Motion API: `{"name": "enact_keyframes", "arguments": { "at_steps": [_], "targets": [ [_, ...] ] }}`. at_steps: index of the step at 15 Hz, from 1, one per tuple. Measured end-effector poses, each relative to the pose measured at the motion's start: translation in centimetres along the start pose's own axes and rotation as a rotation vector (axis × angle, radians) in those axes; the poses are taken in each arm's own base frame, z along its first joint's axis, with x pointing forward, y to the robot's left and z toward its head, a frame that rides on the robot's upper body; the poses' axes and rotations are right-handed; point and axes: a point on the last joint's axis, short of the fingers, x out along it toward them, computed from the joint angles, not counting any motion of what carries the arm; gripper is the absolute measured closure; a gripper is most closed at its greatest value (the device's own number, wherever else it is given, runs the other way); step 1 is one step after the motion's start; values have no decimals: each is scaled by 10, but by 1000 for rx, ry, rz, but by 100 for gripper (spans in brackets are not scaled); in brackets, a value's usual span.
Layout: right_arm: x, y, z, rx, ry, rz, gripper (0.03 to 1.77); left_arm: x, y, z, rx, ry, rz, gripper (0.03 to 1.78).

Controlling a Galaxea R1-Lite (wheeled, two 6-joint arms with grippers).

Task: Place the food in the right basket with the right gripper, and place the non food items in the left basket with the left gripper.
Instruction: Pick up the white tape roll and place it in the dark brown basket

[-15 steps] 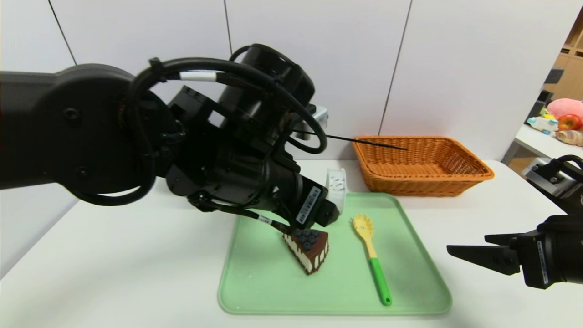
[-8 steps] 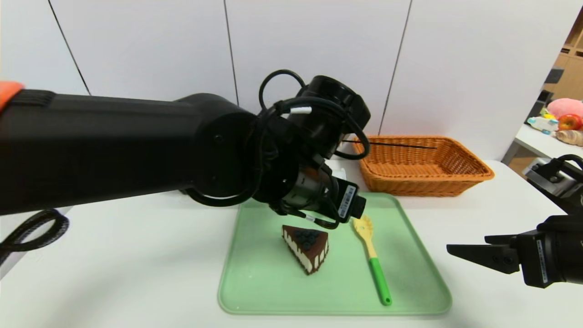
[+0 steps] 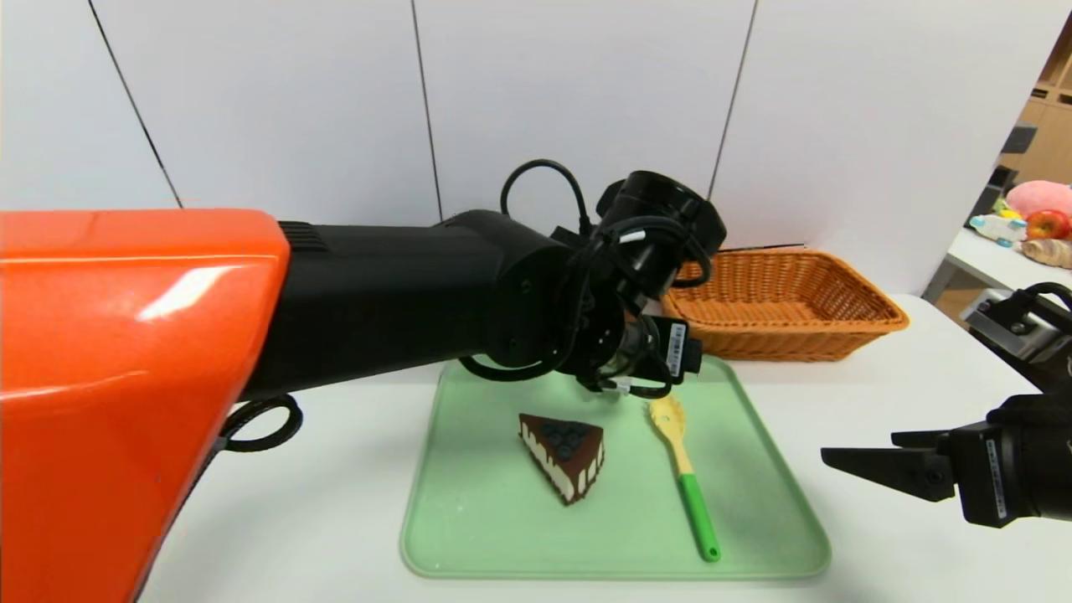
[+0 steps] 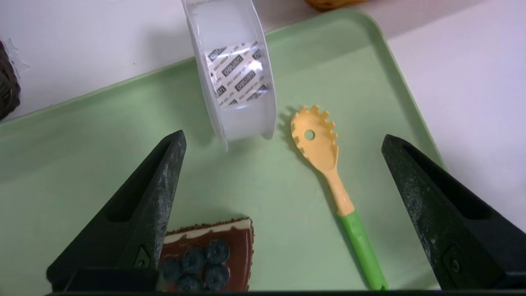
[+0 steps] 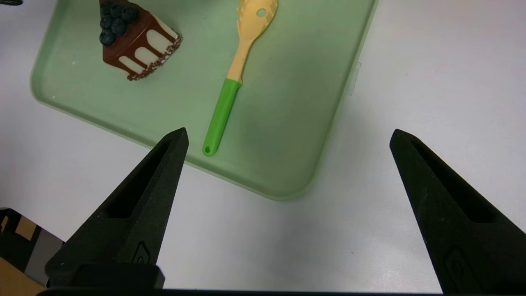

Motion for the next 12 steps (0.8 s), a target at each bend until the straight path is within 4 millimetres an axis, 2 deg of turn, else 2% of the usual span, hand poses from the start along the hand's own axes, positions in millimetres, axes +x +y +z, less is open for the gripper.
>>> {"name": "enact_keyframes", "arguments": {
  "at_steps": [7, 12],
  "targets": [
    [0, 0, -3, 3, 8, -1, 10, 43, -1, -18, 12, 23, 50, 12],
    [0, -2, -3, 11, 6, -10, 10, 62, 16, -16, 22, 10, 86, 12]
  ]
}}
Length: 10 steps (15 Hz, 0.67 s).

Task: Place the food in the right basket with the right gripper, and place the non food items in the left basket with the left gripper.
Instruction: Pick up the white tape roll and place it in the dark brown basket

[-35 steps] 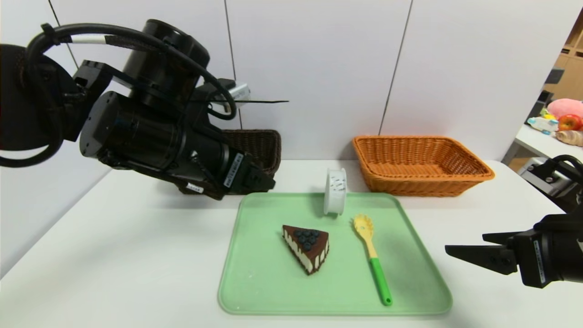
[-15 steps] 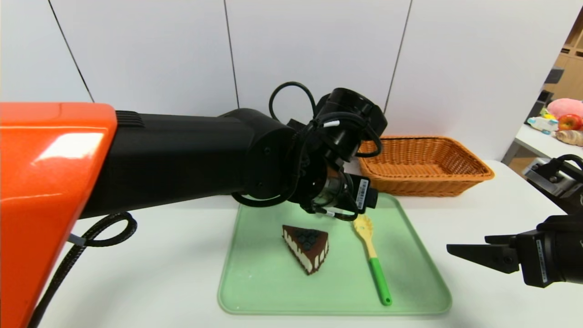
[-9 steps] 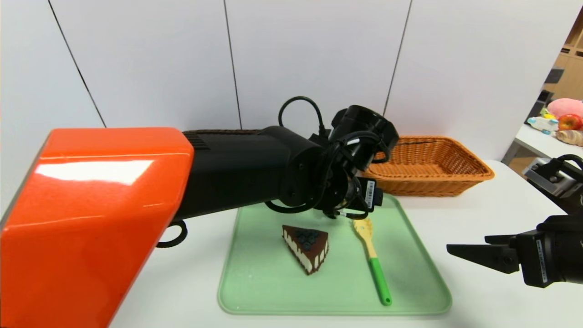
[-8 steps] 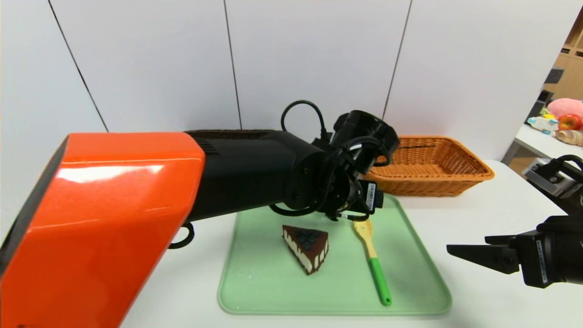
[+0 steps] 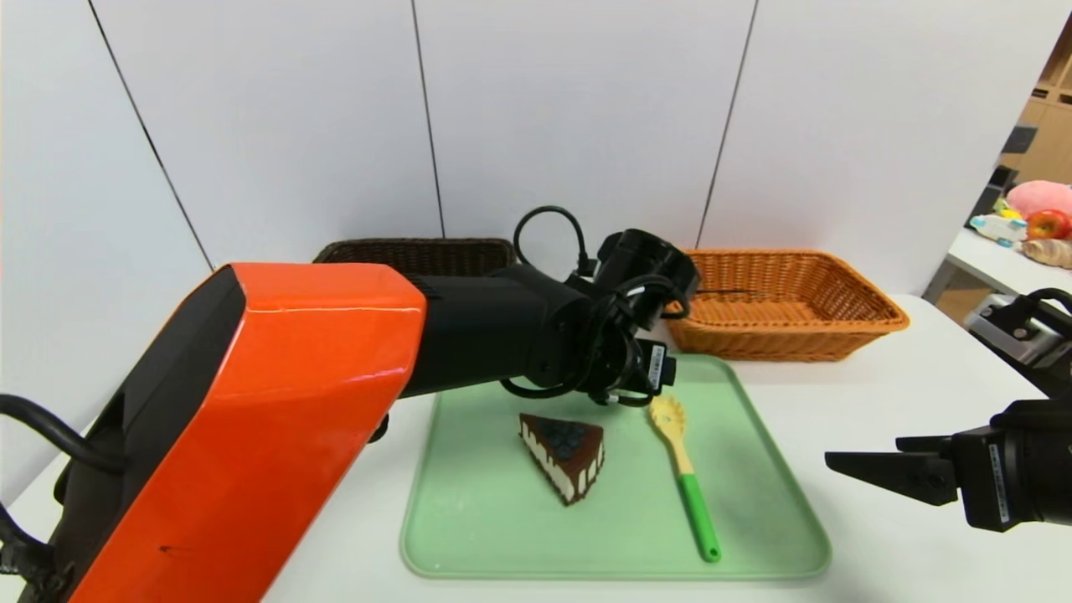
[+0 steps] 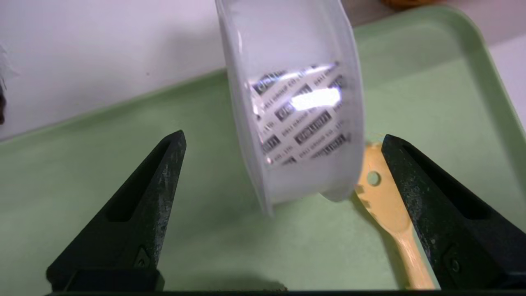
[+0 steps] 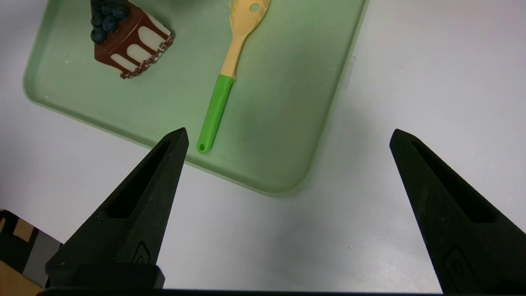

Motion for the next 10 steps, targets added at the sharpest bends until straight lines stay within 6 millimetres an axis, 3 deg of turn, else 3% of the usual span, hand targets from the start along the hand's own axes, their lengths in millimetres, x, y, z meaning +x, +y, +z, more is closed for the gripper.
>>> {"name": "enact_keyframes", "arguments": {
  "at_steps": [8, 9, 10],
  "targets": [
    [1, -1, -2, 3, 9, -4, 10, 19, 1, 4, 32, -87, -19, 12],
    [1, -1, -2, 3, 9, -5, 10, 21, 1, 3, 32, -84, -16, 18],
    [1, -1, -2, 5, 10, -5, 10, 22, 2, 2, 33, -81, -14, 36]
  ]
}}
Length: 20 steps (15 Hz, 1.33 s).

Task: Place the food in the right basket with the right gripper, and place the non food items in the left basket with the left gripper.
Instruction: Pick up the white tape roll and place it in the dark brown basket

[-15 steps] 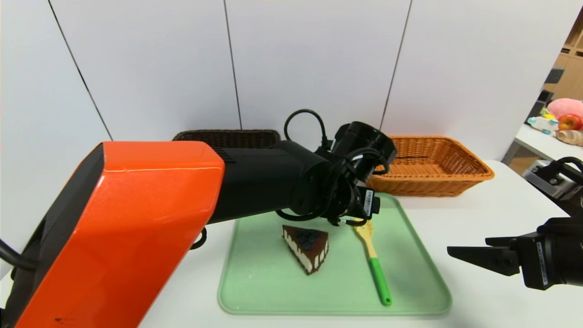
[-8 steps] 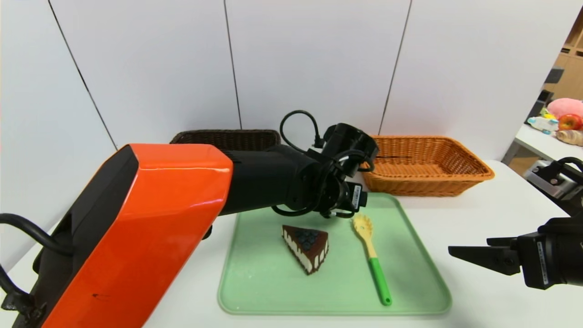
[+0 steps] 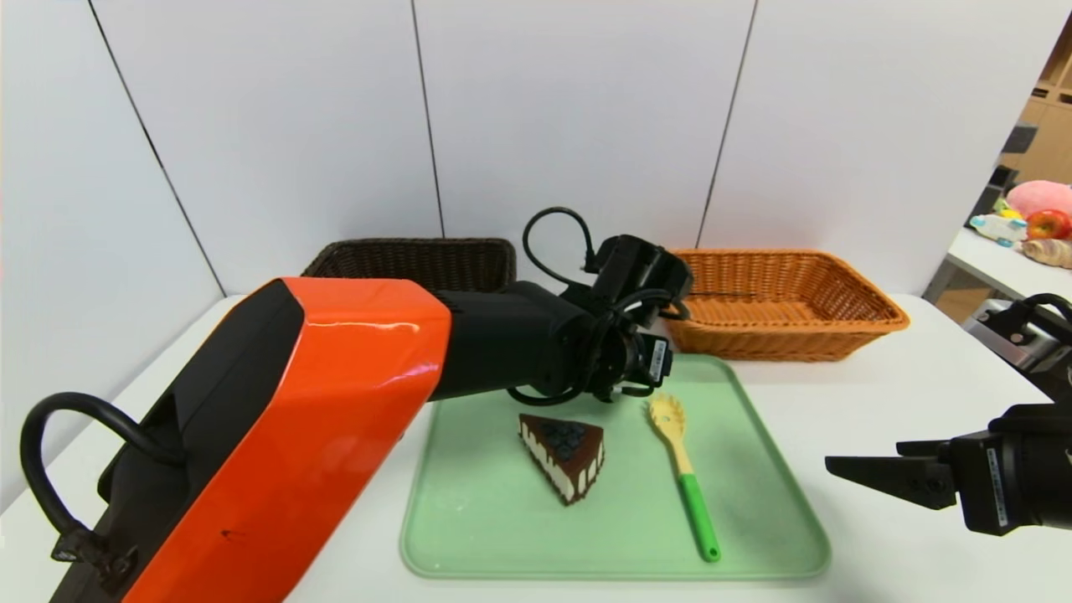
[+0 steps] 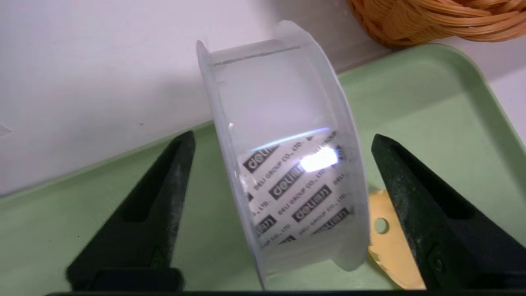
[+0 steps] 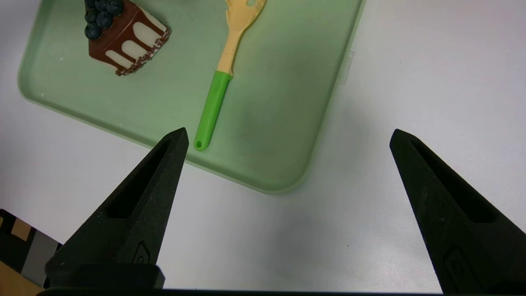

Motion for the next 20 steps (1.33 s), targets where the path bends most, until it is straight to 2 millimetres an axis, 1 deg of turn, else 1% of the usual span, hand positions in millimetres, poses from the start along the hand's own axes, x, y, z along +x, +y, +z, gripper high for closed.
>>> {"name": "enact_keyframes", "arguments": {
  "at_steps": [2, 3, 5, 6, 7, 11, 13, 16, 20],
  "targets": [
    [0, 0, 0, -1, 0, 0, 10, 0, 0, -1, 1, 1, 0, 67],
    [0, 0, 0, 0, 0, 0, 10, 0, 0, -1, 2, 0, 0, 79],
    [0, 0, 0, 1, 0, 0, 10, 1, 1, 0, 1, 1, 3, 100],
    [0, 0, 0, -1, 1, 0, 10, 0, 1, 1, 1, 1, 5, 115],
    [0, 0, 0, -1, 1, 0, 10, -2, 2, 2, 0, -5, 19, 122],
    [0, 0, 0, -1, 1, 2, 10, -10, 4, 9, -4, -39, 72, 122],
    [0, 0, -1, -2, 0, 3, 10, -21, 6, 15, -3, -39, 72, 122],
    [-1, 0, -3, -1, 0, 3, 10, -49, 17, 36, 17, -62, 78, 122],
    [-3, 1, -3, -2, -4, 5, 10, -102, 45, 73, 72, -137, 78, 122]
  ]
}}
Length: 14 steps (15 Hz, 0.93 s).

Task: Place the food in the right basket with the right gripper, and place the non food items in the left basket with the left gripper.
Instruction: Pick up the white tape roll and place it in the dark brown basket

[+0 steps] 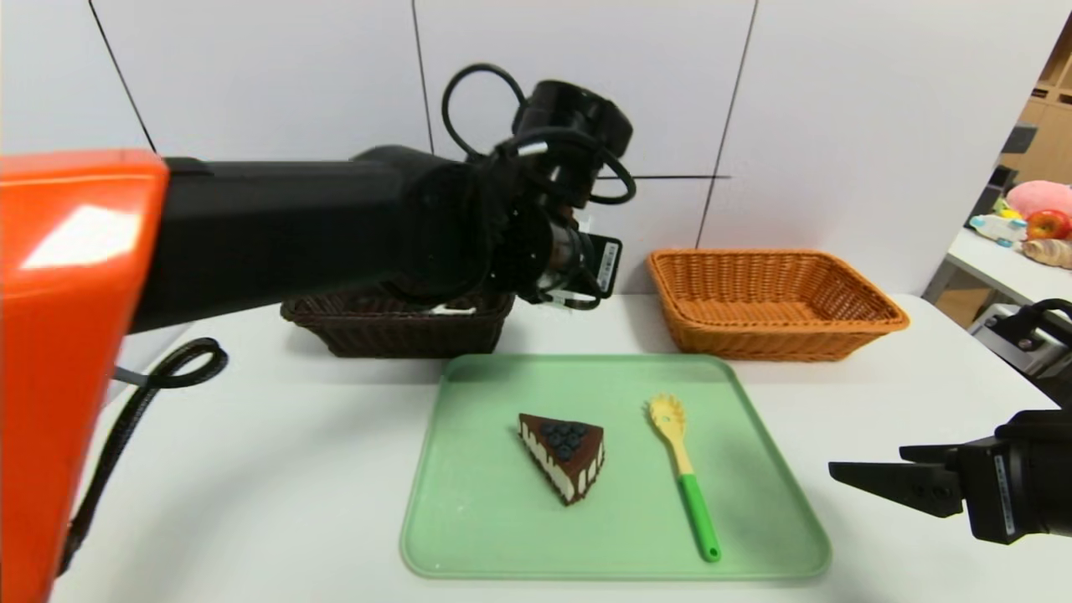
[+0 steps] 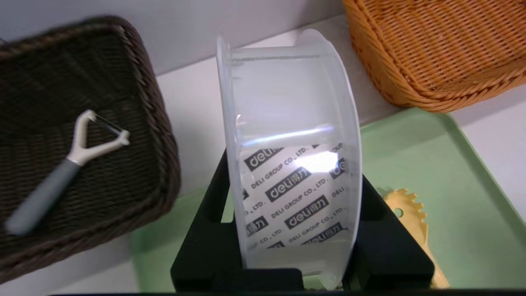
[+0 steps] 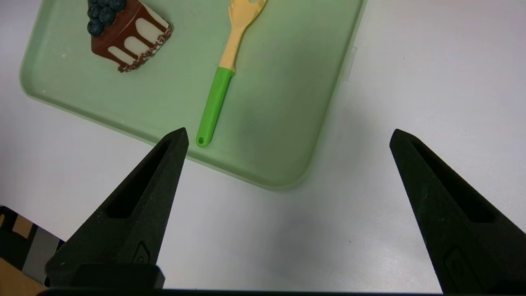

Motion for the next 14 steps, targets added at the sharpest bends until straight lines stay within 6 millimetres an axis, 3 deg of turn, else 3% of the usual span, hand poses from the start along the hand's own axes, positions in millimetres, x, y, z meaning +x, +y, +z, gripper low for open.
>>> {"name": "enact_keyframes", "arguments": {
  "at_steps": [4, 9, 14],
  "targets": [
    [-1, 0, -1, 0, -1, 3, 10, -17, 69, 23, 26, -1, 76, 122],
    [-2, 1, -4, -2, 0, 3, 10, -18, 159, 22, 120, 97, 92, 122],
    [-1, 0, -4, 0, 3, 3, 10, 10, 187, 6, 162, 170, 123, 122]
  ]
}}
